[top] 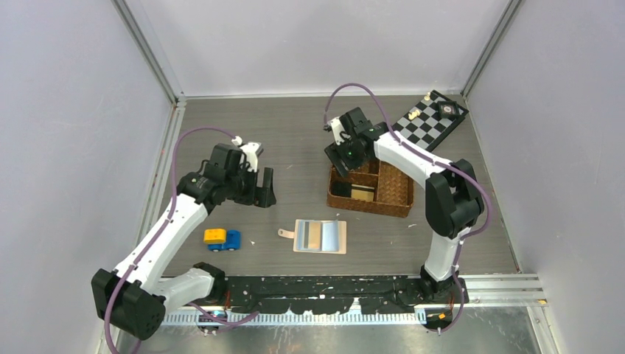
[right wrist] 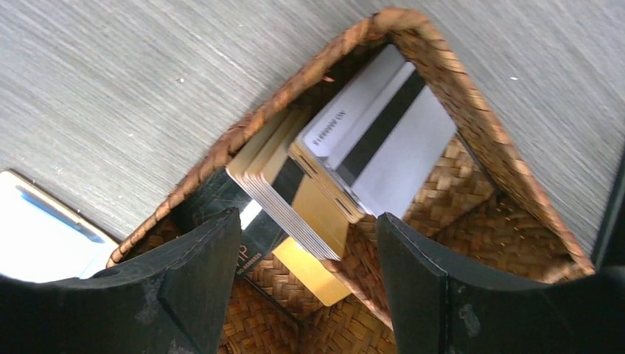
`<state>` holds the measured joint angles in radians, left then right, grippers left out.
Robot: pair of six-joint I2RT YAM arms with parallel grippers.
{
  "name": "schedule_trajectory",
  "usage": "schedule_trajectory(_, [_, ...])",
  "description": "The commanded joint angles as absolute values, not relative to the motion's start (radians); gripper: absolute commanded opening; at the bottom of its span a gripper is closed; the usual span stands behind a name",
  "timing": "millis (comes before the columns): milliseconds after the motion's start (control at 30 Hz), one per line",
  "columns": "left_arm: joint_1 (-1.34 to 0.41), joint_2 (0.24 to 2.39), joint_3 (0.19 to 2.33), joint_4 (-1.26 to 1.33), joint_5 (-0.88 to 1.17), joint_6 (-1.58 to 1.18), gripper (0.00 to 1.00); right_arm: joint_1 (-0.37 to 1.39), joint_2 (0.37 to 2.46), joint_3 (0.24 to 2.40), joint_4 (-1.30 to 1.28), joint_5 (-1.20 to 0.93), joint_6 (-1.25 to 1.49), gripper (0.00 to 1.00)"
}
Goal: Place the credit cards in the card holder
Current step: Pick up the credit card from the storage box.
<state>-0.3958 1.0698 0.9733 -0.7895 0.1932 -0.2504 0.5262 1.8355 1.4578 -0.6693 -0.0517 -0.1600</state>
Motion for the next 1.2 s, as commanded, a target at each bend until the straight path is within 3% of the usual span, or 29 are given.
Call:
schedule_trajectory(0, [-0.388,1.079,0.967,-0.77,0.203,-0.232,0.84,0.531,1.862,1.511,-0.685,-0.144,-0.192,0.71])
schedule_trajectory(333, [-0.388,1.095,0.962,-0.77,0.221,-0.233,0.84,0.531,1.852,1.536,-0.729,-0.241,-0.179,0.53])
schedule_trajectory(733, [-0.388,1.101,0.957,-0.769,0.231,-0.233,0.84,0.532,1.816,1.538,-0.752,-0.232,-0.173,0.43])
schedule_trajectory(1167, [-0.388,1.118,0.956,-0.77,0.237,-0.233,0.84,0.532,1.78,1.539,-0.773,-0.264,-0.172,0.42])
